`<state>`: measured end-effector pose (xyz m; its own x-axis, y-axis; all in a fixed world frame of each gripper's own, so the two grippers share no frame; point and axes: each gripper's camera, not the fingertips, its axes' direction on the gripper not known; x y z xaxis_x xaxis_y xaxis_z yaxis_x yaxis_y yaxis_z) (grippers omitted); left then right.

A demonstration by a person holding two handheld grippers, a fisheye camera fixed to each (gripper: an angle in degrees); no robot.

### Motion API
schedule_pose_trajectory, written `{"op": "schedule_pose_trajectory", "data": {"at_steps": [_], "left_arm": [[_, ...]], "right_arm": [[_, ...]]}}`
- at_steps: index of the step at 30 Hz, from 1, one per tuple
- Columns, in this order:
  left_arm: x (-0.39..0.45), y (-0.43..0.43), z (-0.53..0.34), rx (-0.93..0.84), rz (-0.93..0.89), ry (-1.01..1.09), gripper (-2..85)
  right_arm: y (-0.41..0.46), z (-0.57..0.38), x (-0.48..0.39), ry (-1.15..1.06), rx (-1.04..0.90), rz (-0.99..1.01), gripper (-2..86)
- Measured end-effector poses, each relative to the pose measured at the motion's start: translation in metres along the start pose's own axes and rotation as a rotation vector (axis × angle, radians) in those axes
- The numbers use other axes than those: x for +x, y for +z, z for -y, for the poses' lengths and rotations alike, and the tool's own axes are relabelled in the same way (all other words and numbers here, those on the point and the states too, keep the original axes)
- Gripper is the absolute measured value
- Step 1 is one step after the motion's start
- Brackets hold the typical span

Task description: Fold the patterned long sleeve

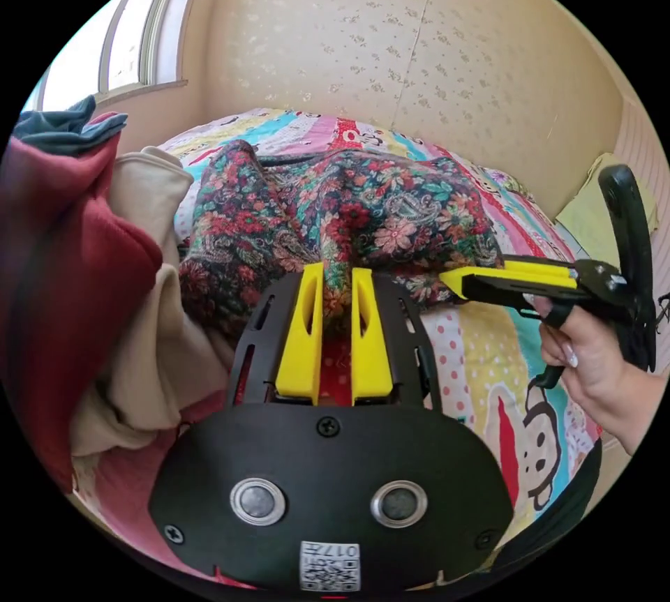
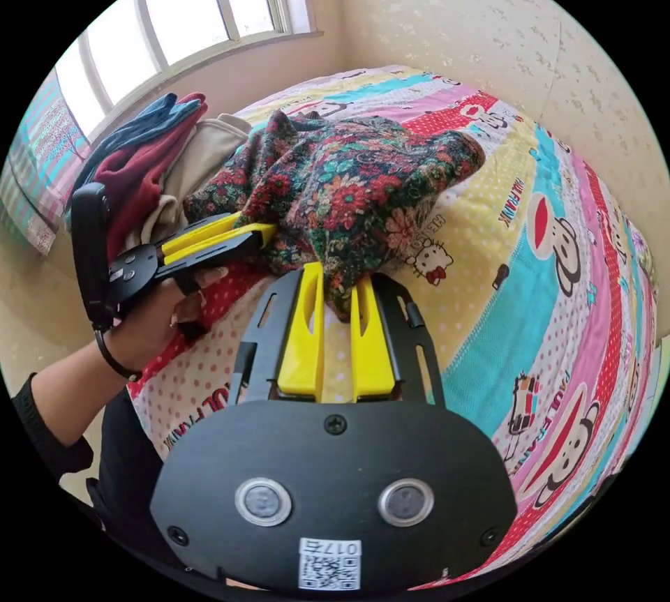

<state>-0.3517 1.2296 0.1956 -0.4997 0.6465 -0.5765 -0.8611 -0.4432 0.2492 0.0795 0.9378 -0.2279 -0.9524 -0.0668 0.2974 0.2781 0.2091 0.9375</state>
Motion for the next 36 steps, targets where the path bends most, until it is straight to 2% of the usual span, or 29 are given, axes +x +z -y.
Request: {"op": "schedule_pose_trajectory", "data": {"at_steps": [3, 7, 10, 12, 15, 19, 21, 23, 25, 27, 28, 30, 32, 34, 36], "left_arm": [[0.020, -0.023, -0.018, -0.025, -0.004, 0.064, 2.5], [0.047, -0.050, -0.036, -0.050, -0.027, 0.141, 1.7], [0.045, -0.082, -0.063, -0.057, -0.248, 0.027, 1.6], [0.040, -0.099, -0.104, -0.085, -0.502, -0.063, 1.9], [0.056, -0.128, -0.166, -0.066, -0.649, -0.063, 3.1], [0.064, -0.185, -0.210, 0.066, -0.603, -0.073, 4.6], [0.050, -0.231, -0.199, 0.253, -0.500, -0.062, 6.1], [0.034, -0.253, -0.168, 0.284, -0.388, -0.070, 8.7], [0.017, -0.248, -0.131, 0.238, -0.335, -0.107, 13.5], [0.003, -0.198, -0.090, 0.094, -0.344, -0.122, 17.1], [0.000, -0.180, -0.082, 0.036, -0.353, -0.127, 17.3], [0.000, -0.113, -0.068, -0.208, -0.392, -0.146, 17.0], [0.006, -0.087, -0.070, -0.314, -0.380, -0.135, 14.8], [0.014, -0.101, -0.074, -0.263, -0.343, -0.091, 10.9], [0.036, -0.136, -0.088, -0.133, -0.331, 0.050, 8.0]], "right_arm": [[-0.016, -0.054, -0.007, -0.092, 0.006, -0.063, 3.0], [-0.065, -0.110, 0.001, -0.015, 0.050, -0.036, 2.3], [-0.111, -0.162, 0.011, 0.023, 0.070, -0.056, 2.1], [-0.136, -0.204, 0.030, 0.099, 0.071, -0.011, 2.2], [-0.160, -0.285, 0.044, 0.171, 0.048, 0.047, 2.2], [-0.171, -0.359, 0.004, 0.048, 0.037, -0.147, 2.1], [-0.175, -0.372, -0.005, 0.072, 0.065, -0.177, 2.1], [-0.176, -0.379, 0.001, 0.168, 0.097, -0.129, 2.2], [-0.178, -0.393, 0.026, 0.372, 0.177, 0.033, 2.6], [-0.180, -0.405, 0.039, 0.443, 0.233, 0.119, 2.8], [-0.182, -0.411, 0.041, 0.439, 0.259, 0.136, 2.9], [-0.188, -0.417, 0.040, 0.410, 0.286, 0.130, 3.0], [-0.194, -0.422, 0.036, 0.375, 0.300, 0.110, 3.0], [-0.205, -0.433, 0.033, 0.355, 0.324, 0.099, 3.0], [-0.215, -0.447, 0.034, 0.344, 0.359, 0.114, 2.9]]}}
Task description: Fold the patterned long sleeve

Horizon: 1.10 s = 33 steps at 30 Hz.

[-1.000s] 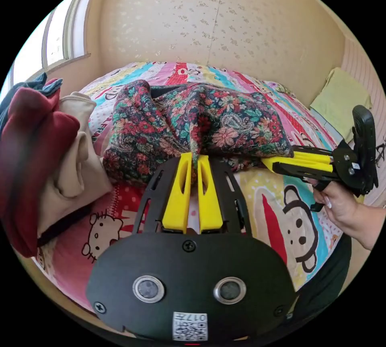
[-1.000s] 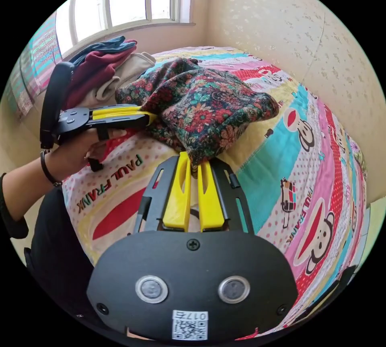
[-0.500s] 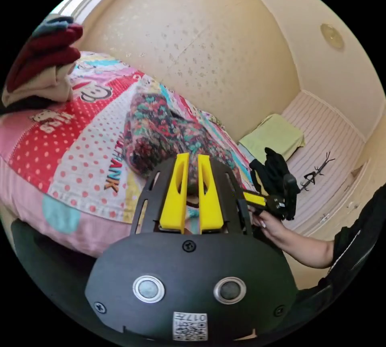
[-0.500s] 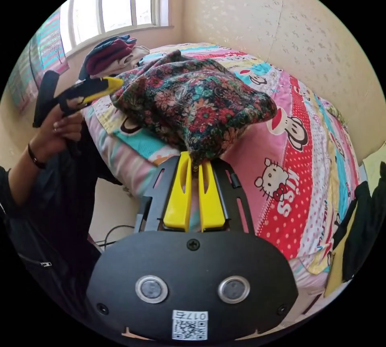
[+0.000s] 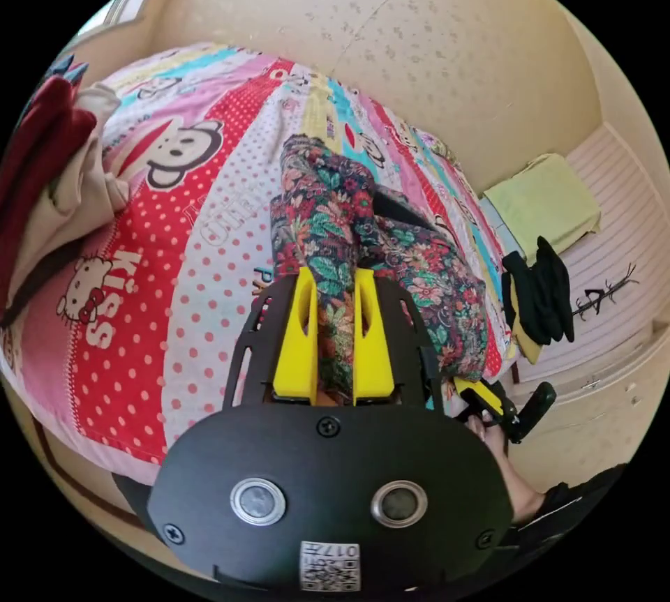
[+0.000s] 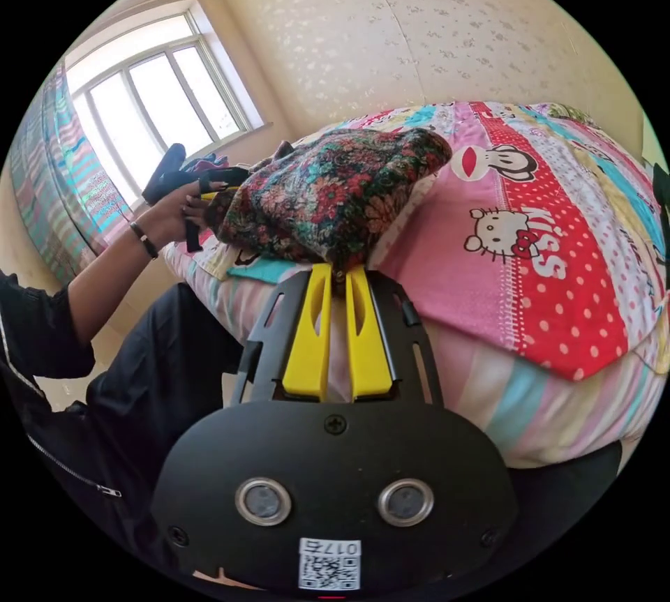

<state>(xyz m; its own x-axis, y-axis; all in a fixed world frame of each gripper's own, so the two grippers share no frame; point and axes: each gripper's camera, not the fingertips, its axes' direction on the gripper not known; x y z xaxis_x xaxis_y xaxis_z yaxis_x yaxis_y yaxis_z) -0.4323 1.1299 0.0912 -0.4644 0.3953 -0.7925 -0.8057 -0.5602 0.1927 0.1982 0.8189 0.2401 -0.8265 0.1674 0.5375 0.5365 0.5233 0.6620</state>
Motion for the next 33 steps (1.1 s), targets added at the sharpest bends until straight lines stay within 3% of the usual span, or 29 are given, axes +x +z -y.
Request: {"op": "schedule_pose_trajectory", "data": {"at_steps": [7, 11, 15, 20, 23, 24, 26, 28, 31, 33], "left_arm": [[0.052, -0.079, -0.119, 0.215, -0.204, 0.430, 7.3], [0.046, -0.087, -0.189, 0.056, -0.259, 0.603, 7.2], [0.041, -0.076, -0.220, -0.096, -0.245, 0.661, 7.3], [0.042, -0.067, -0.213, -0.148, -0.243, 0.678, 7.3], [0.044, -0.061, -0.203, -0.204, -0.242, 0.689, 7.3], [0.043, -0.061, -0.199, -0.210, -0.249, 0.675, 7.3], [0.041, -0.061, -0.195, -0.205, -0.241, 0.639, 7.3], [0.038, -0.062, -0.193, -0.193, -0.216, 0.579, 7.7], [0.024, -0.070, -0.190, -0.167, -0.211, 0.481, 9.4], [0.011, -0.075, -0.182, -0.199, -0.212, 0.432, 10.1]], "right_arm": [[-0.082, -0.002, 0.035, 0.065, 0.160, 0.060, 2.5], [-0.123, 0.011, 0.029, -0.023, 0.250, 0.104, 5.9], [-0.135, 0.055, 0.010, -0.126, 0.235, 0.246, 16.5], [-0.120, 0.142, -0.029, -0.260, 0.185, 0.189, 19.6], [-0.072, 0.198, -0.028, -0.250, -0.025, 0.002, 18.6], [-0.041, 0.212, -0.020, -0.225, -0.176, -0.025, 18.1], [0.004, 0.218, -0.006, -0.173, -0.406, 0.058, 16.0], [-0.002, 0.206, -0.002, -0.117, -0.329, 0.191, 9.6], [-0.049, 0.184, -0.024, -0.228, -0.175, 0.129, 7.2], [-0.073, 0.170, -0.030, -0.257, -0.180, 0.176, 6.5]]}}
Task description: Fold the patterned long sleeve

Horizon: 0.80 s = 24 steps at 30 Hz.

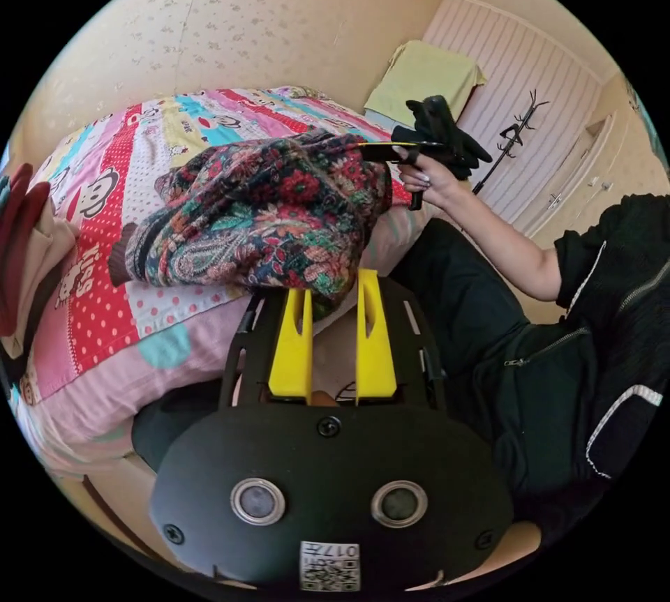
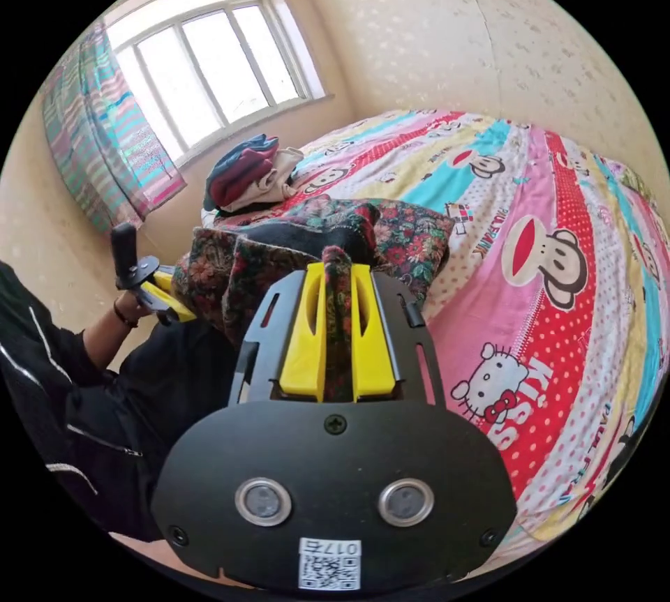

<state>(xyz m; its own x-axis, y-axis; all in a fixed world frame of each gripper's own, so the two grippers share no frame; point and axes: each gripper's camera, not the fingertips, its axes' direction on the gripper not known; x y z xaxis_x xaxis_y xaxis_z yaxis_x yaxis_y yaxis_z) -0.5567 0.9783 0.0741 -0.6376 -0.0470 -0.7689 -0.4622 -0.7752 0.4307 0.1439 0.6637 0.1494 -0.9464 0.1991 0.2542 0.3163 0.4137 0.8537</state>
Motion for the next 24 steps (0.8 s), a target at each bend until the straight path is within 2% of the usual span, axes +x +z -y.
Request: {"op": "schedule_pose_trajectory", "data": {"at_steps": [4, 7, 10, 11, 12, 13, 14, 16, 17, 18, 20, 22, 24], "left_arm": [[-0.018, -0.019, 0.005, -0.025, -0.013, 0.054, 9.7], [-0.049, -0.056, 0.006, 0.059, -0.132, 0.041, 8.9], [-0.089, -0.113, -0.004, 0.307, -0.227, -0.049, 8.1], [-0.101, -0.138, -0.008, 0.444, -0.242, -0.084, 7.8], [-0.108, -0.157, -0.009, 0.552, -0.226, -0.103, 7.6], [-0.111, -0.163, -0.006, 0.583, -0.203, -0.111, 7.8], [-0.114, -0.167, 0.007, 0.591, -0.140, -0.130, 8.1], [-0.121, -0.150, 0.041, 0.468, -0.028, -0.158, 12.6], [-0.129, -0.124, 0.065, 0.332, 0.036, -0.179, 16.6], [-0.140, -0.093, 0.084, 0.203, 0.060, -0.199, 19.0], [-0.153, -0.045, 0.100, 0.093, -0.011, -0.231, 19.5], [-0.151, -0.020, 0.101, 0.138, -0.064, -0.248, 17.1], [-0.126, -0.015, 0.096, 0.218, -0.043, -0.164, 9.6]], "right_arm": [[-0.043, -0.061, -0.007, 0.026, 0.046, 0.223, 5.5], [-0.041, -0.107, -0.003, 0.086, -0.050, 0.197, 5.1], [-0.036, -0.132, 0.002, 0.154, -0.059, 0.194, 5.3], [-0.037, -0.133, 0.002, 0.160, -0.046, 0.201, 5.4], [-0.040, -0.134, 0.001, 0.159, -0.018, 0.209, 5.9], [-0.044, -0.132, -0.001, 0.144, 0.003, 0.205, 6.4], [-0.047, -0.131, -0.001, 0.137, 0.014, 0.201, 6.7], [-0.060, -0.121, 0.000, 0.115, 0.070, 0.200, 7.8], [-0.064, -0.119, 0.001, 0.105, 0.083, 0.204, 8.0], [-0.072, -0.115, 0.003, 0.093, 0.112, 0.213, 8.2], [-0.085, -0.111, 0.010, 0.117, 0.163, 0.224, 8.4], [-0.098, -0.114, 0.015, 0.156, 0.234, 0.262, 8.1], [-0.105, -0.120, 0.012, 0.170, 0.282, 0.285, 7.0]]}}
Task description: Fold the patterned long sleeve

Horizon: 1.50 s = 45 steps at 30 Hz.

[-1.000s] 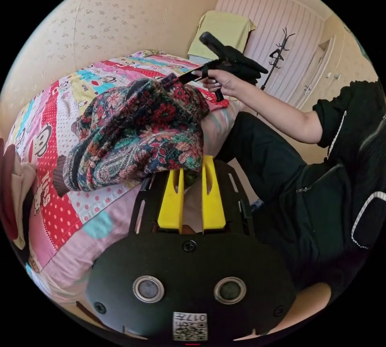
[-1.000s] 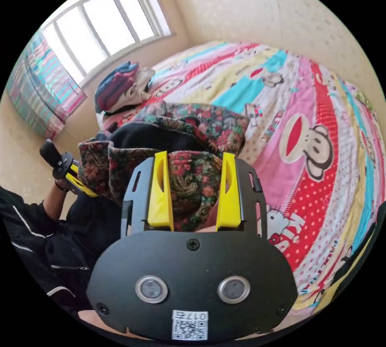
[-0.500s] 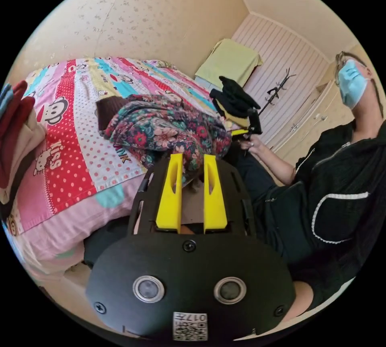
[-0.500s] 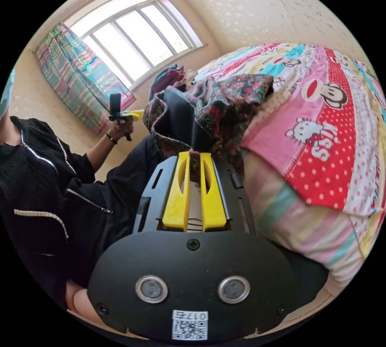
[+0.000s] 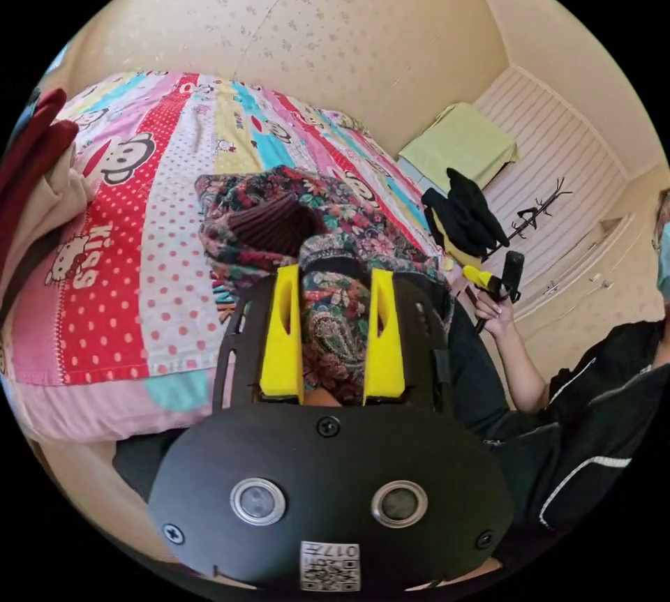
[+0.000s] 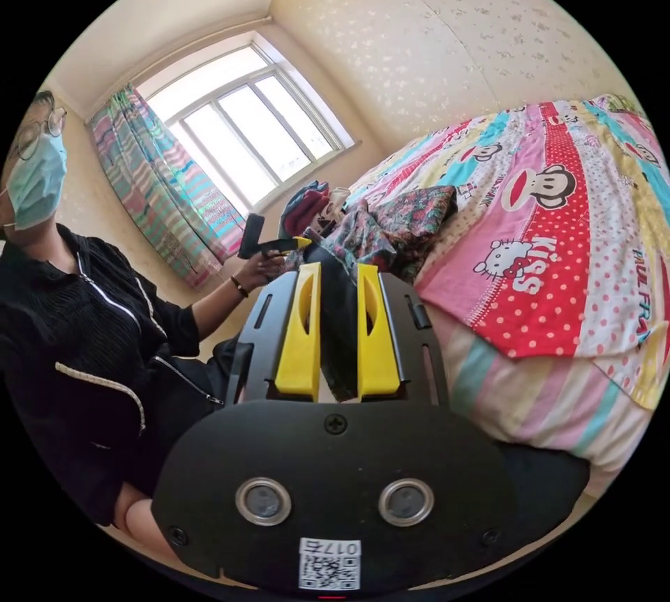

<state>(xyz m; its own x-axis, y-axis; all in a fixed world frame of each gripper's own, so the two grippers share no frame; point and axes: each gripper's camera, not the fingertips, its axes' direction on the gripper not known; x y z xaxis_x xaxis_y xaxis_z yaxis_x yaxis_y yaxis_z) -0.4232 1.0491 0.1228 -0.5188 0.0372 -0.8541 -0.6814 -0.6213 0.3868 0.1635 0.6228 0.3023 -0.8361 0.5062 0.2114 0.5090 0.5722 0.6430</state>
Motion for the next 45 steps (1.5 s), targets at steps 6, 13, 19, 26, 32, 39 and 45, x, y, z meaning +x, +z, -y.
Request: {"op": "schedule_pose_trajectory", "data": {"at_steps": [6, 13, 19, 26, 32, 39, 45], "left_arm": [[-0.005, -0.001, -0.016, -0.123, -0.459, 0.183, 4.7], [-0.022, -0.030, -0.044, -0.143, -0.540, 0.260, 4.6], [-0.022, -0.032, -0.045, -0.186, -0.531, 0.327, 4.6], [-0.038, -0.037, -0.042, -0.153, -0.530, 0.342, 4.7], [-0.047, -0.032, -0.055, -0.119, -0.541, 0.337, 4.9], [-0.068, -0.040, -0.073, -0.029, -0.547, 0.282, 4.5], [-0.095, -0.080, -0.070, 0.229, -0.574, 0.201, 3.4]], "right_arm": [[0.007, -0.007, -0.010, 0.000, 0.013, -0.050, 5.0], [0.094, 0.049, -0.003, -0.040, -0.125, -0.122, 14.0], [0.160, 0.130, -0.047, -0.363, -0.239, -0.087, 15.1], [0.238, 0.197, -0.073, -0.674, -0.510, -0.126, 14.7], [0.300, 0.208, -0.055, -0.450, -0.585, 0.340, 9.3], [0.331, 0.155, -0.053, -0.272, -0.483, 0.080, 2.5], [0.225, 0.193, -0.080, -0.269, -0.116, -0.138, 1.0]]}}
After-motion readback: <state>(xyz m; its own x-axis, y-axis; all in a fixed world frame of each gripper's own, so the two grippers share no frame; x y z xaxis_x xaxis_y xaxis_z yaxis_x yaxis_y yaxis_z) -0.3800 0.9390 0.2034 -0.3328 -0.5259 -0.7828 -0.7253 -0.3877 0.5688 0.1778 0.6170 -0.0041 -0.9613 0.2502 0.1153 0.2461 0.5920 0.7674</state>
